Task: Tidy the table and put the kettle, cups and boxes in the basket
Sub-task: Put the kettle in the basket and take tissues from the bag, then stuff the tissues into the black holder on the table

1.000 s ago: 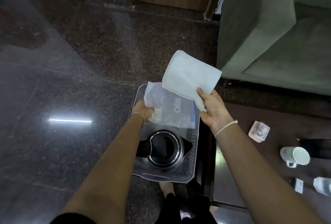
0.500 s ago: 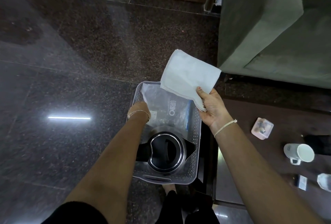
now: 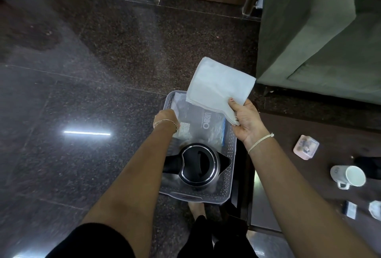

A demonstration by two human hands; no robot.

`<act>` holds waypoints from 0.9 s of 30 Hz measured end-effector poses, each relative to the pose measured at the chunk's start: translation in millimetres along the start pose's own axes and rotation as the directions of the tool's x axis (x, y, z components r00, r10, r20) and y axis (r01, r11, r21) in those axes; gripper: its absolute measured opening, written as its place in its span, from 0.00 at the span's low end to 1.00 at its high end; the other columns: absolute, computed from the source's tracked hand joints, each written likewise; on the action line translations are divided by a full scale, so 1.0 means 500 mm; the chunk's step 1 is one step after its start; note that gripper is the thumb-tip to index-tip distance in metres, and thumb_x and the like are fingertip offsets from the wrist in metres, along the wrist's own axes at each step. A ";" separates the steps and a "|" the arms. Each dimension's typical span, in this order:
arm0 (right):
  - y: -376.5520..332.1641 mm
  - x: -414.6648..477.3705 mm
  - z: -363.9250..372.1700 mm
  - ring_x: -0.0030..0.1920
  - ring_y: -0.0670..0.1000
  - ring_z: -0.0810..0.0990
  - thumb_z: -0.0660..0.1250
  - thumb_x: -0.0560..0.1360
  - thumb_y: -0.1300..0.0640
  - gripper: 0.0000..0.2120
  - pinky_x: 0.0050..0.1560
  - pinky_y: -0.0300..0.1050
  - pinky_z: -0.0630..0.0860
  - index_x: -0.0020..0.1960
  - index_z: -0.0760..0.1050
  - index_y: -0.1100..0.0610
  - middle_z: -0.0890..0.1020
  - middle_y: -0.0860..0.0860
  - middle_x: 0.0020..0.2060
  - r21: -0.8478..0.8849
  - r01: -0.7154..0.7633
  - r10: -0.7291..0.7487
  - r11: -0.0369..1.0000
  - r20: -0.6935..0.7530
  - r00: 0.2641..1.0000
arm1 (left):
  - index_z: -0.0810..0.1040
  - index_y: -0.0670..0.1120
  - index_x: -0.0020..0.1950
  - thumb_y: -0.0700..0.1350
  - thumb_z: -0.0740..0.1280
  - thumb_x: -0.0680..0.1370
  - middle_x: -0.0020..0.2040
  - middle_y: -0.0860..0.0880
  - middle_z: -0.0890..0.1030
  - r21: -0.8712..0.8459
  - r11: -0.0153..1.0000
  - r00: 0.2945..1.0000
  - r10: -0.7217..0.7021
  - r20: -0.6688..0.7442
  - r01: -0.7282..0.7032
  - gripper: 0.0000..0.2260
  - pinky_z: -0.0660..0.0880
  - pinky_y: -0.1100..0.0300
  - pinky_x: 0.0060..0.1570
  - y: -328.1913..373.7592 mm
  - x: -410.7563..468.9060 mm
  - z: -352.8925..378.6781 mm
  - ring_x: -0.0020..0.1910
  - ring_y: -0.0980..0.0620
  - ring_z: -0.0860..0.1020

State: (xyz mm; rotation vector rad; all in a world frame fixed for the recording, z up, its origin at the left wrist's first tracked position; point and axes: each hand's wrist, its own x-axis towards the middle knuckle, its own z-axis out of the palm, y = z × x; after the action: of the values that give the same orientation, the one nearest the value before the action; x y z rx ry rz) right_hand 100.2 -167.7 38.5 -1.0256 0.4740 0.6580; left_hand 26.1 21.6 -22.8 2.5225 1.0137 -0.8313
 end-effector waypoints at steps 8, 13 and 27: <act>-0.036 -0.062 0.018 0.52 0.56 0.83 0.65 0.77 0.66 0.16 0.40 0.48 0.82 0.65 0.72 0.62 0.82 0.58 0.56 -0.081 0.034 -0.034 0.996 0.004 0.999 | 0.74 0.43 0.55 0.42 0.65 0.75 0.47 0.42 0.81 -0.422 0.906 0.999 0.024 -0.027 -0.033 0.09 0.79 0.52 0.49 0.034 -0.081 -0.074 0.46 0.43 0.80; -0.089 -0.133 0.010 0.45 0.50 0.85 0.65 0.77 0.66 0.15 0.36 0.42 0.81 0.64 0.73 0.62 0.84 0.54 0.51 -0.136 0.103 -0.098 0.985 0.039 0.994 | 0.76 0.44 0.38 0.42 0.64 0.79 0.39 0.43 0.79 -0.992 0.126 0.998 0.061 -0.014 -0.022 0.09 0.76 0.51 0.50 0.099 -0.162 -0.165 0.38 0.46 0.78; -0.292 -0.413 -0.262 0.48 0.51 0.85 0.68 0.77 0.59 0.06 0.47 0.49 0.82 0.54 0.78 0.55 0.86 0.51 0.49 -0.394 0.390 -0.391 0.832 0.082 0.917 | 0.80 0.44 0.50 0.46 0.69 0.77 0.45 0.49 0.84 -0.922 0.217 0.890 0.401 -0.216 -0.321 0.07 0.77 0.64 0.34 0.329 -0.522 -0.140 0.38 0.56 0.81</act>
State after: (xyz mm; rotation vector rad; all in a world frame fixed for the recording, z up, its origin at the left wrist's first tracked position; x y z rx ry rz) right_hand 46.7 -393.5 203.4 -1.4681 0.1133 0.3884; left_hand 17.9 -201.3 201.8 1.4873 0.5212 -0.0359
